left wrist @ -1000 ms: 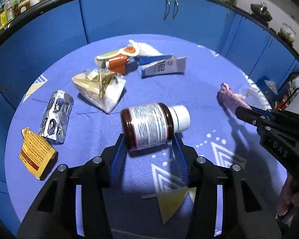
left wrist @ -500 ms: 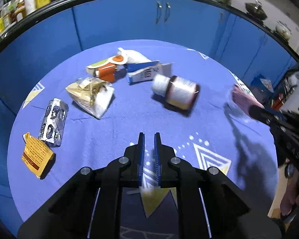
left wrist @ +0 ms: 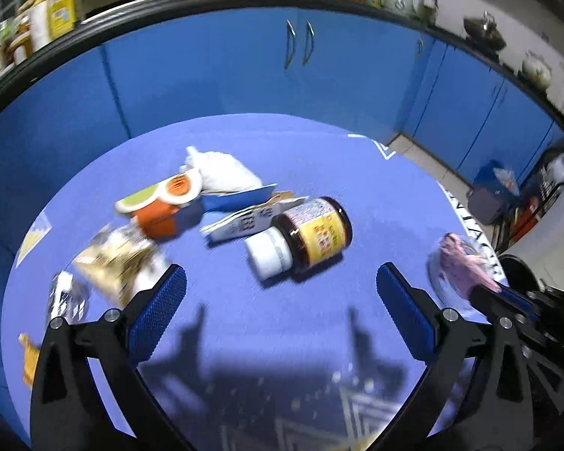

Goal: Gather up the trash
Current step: 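Grasp the brown medicine bottle with the left tool while the right grasps the pink item, then release the pink item into the bin with the right tool while the left carries the bottle, then open the left tool over the bin to drop the bottle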

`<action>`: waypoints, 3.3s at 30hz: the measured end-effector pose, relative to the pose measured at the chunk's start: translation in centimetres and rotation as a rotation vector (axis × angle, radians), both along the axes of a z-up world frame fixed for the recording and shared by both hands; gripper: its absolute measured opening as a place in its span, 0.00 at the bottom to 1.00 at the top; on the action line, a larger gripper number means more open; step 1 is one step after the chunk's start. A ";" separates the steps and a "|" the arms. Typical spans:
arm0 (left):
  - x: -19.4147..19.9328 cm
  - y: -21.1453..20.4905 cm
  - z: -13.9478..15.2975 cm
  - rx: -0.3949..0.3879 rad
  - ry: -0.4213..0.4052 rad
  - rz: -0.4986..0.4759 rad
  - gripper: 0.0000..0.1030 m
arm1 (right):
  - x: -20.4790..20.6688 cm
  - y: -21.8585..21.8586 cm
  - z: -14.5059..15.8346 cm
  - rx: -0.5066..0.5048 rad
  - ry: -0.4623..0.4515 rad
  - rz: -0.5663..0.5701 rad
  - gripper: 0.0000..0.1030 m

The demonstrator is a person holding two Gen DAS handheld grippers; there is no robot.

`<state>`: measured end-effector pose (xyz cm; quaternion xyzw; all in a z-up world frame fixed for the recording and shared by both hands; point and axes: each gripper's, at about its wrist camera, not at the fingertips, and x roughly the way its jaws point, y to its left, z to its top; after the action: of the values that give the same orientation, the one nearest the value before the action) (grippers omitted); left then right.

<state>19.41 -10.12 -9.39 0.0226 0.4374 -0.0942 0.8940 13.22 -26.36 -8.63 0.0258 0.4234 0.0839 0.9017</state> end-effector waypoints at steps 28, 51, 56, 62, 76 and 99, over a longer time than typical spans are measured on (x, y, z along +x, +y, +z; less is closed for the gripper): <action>0.9 -0.7 -0.7 0.001 0.053 0.000 0.74 | 1.9 -0.5 1.0 0.003 -0.026 0.003 0.07; -6.8 -7.0 4.4 0.014 -0.043 -0.157 0.74 | -5.2 -6.5 5.7 -0.024 -0.128 -0.106 0.07; -7.4 -10.3 4.7 0.034 -0.054 -0.213 0.74 | -6.7 -9.3 5.8 -0.030 -0.138 -0.151 0.07; -8.6 -14.4 4.9 0.059 -0.067 -0.282 0.74 | -8.5 -12.8 6.1 -0.040 -0.154 -0.210 0.07; -10.2 -22.1 4.9 0.113 -0.089 -0.414 0.74 | -10.7 -19.3 4.9 -0.077 -0.134 -0.300 0.07; -10.5 -27.7 5.1 0.128 -0.098 -0.511 0.74 | -14.1 -26.1 4.2 -0.191 -0.134 -0.591 0.83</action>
<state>8.89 -37.82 -4.29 0.1934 0.3788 -0.2877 0.8581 -0.86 -52.43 -4.42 0.0571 0.3431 -0.2201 0.9113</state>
